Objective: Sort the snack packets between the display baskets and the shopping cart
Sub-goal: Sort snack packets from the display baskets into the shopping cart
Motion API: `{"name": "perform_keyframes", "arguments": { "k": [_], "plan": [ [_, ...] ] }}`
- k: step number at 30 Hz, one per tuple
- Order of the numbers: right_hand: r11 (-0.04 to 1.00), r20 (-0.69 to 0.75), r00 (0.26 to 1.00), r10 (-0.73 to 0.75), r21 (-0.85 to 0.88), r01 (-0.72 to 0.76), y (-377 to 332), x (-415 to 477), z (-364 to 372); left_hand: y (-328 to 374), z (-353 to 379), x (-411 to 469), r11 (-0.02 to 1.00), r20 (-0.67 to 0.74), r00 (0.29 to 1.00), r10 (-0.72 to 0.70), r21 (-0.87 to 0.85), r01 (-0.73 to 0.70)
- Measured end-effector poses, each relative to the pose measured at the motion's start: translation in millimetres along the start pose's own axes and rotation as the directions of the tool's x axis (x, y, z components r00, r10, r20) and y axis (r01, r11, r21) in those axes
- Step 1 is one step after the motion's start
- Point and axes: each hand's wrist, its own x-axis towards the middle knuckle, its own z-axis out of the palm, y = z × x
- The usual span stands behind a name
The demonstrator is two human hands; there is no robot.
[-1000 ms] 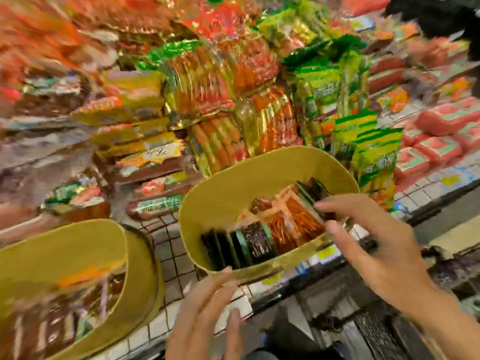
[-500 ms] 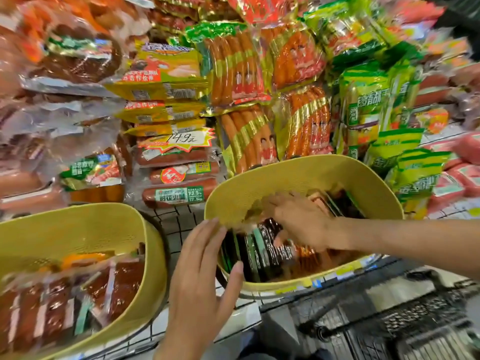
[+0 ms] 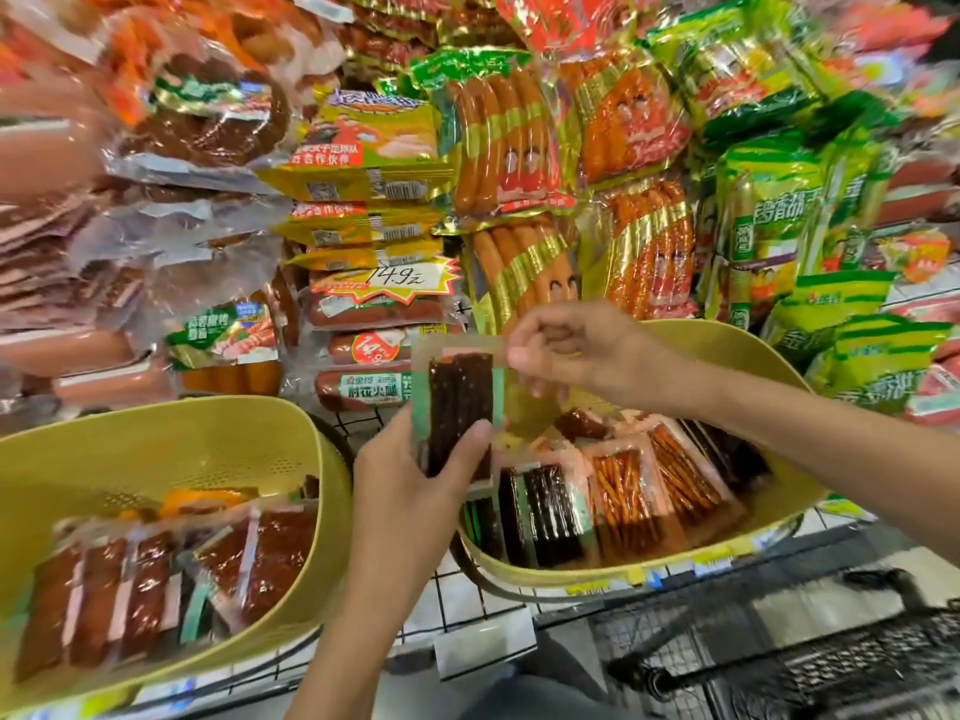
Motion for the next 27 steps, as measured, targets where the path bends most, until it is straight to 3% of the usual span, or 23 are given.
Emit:
{"name": "perform_keyframes", "arguments": {
  "k": [2, 4, 5, 7, 11, 15, 19, 22, 25, 27],
  "plan": [
    [0.945, 0.150, 0.971, 0.184, -0.300, -0.133, 28, -3, 6, -3, -6, -3, 0.994, -0.013, 0.999, -0.048, -0.103, 0.047],
    [0.770, 0.314, 0.864, 0.393, -0.626, -0.123, 52, -11, 21, -3, -7, -7, 0.985, 0.016, 0.997, -0.072, -0.157, 0.074],
    [0.687, 0.334, 0.828, 0.450, -0.722, -0.082, 60, -14, 30, -3, -7, -8, 0.980, 0.036, 0.996, -0.080, -0.178, 0.086],
    [0.608, 0.320, 0.828, 0.461, -0.793, -0.031, 70, -17, 44, -4, -5, -9, 0.967, 0.053, 0.994, -0.094, -0.234, 0.104],
    [0.736, 0.176, 0.920, 0.349, -0.659, -0.153, 79, -14, 39, -5, -4, -11, 0.949, 0.072, 0.990, -0.123, -0.284, 0.138],
    [0.897, 0.066, 0.933, 0.353, -0.307, -0.318, 71, -13, 0, -6, -5, -8, 0.943, 0.038, 0.989, -0.145, -0.297, 0.150],
    [0.972, 0.151, 0.963, 0.221, 0.052, -0.231, 28, -22, -37, -2, -2, 1, 0.973, -0.011, 0.997, -0.073, -0.221, 0.069],
    [0.968, 0.139, 0.980, 0.145, 0.186, -0.170, -5, -16, -40, 3, 7, 3, 0.959, 0.096, 0.991, -0.096, -0.259, 0.118],
    [0.981, -0.026, 0.993, 0.112, 0.163, -0.106, -20, -2, -24, 8, 10, 3, 0.860, 0.285, 0.940, -0.190, -0.414, 0.299],
    [0.992, -0.117, 0.989, 0.092, 0.096, -0.081, -20, 2, -9, 7, 6, 4, 0.817, 0.311, 0.926, -0.212, -0.463, 0.343]
  ]
}}
